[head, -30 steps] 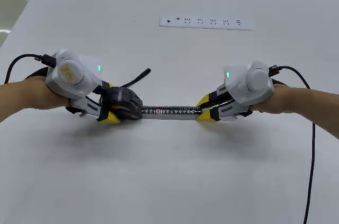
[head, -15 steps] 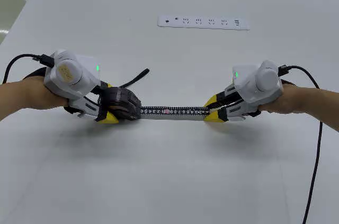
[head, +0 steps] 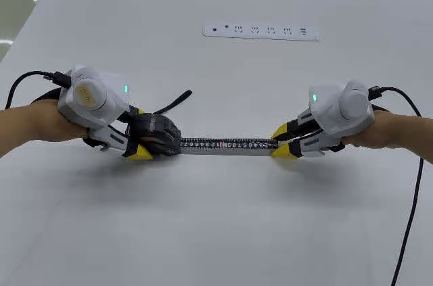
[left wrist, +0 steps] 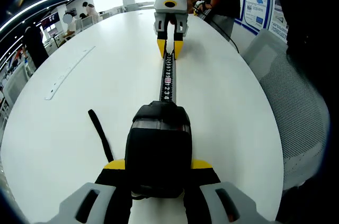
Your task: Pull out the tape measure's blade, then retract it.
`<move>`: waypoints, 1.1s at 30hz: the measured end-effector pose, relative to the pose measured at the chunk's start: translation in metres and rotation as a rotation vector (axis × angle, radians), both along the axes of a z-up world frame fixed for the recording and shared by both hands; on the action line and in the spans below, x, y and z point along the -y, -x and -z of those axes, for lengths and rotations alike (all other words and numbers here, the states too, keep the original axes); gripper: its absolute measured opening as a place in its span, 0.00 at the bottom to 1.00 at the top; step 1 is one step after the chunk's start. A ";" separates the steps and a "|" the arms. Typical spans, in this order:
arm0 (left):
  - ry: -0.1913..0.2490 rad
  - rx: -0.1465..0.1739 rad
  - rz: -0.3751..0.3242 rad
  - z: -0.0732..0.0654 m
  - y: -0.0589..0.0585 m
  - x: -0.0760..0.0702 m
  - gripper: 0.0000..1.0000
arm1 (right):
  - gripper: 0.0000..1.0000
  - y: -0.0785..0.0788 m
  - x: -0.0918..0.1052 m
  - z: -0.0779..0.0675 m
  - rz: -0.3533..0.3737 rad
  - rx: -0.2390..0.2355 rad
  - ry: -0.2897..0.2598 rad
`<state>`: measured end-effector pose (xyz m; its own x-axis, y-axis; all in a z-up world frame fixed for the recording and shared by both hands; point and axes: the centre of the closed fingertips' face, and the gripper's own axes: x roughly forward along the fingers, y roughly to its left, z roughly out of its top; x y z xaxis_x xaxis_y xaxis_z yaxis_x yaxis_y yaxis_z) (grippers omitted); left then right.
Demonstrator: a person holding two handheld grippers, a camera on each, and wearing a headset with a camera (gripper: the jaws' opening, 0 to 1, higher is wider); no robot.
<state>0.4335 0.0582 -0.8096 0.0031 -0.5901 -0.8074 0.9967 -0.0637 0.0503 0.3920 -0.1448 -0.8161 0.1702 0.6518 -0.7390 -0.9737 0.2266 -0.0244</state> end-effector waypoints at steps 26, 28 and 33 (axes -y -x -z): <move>-0.005 -0.002 -0.001 0.001 -0.001 -0.001 0.35 | 0.12 0.006 0.029 0.001 0.027 -0.011 0.029; -0.006 -0.002 0.000 0.001 -0.001 -0.002 0.35 | 0.12 0.007 0.030 0.001 0.028 -0.012 0.031; -0.006 -0.004 0.001 0.000 -0.001 -0.002 0.35 | 0.12 0.007 0.034 0.000 0.032 -0.013 0.037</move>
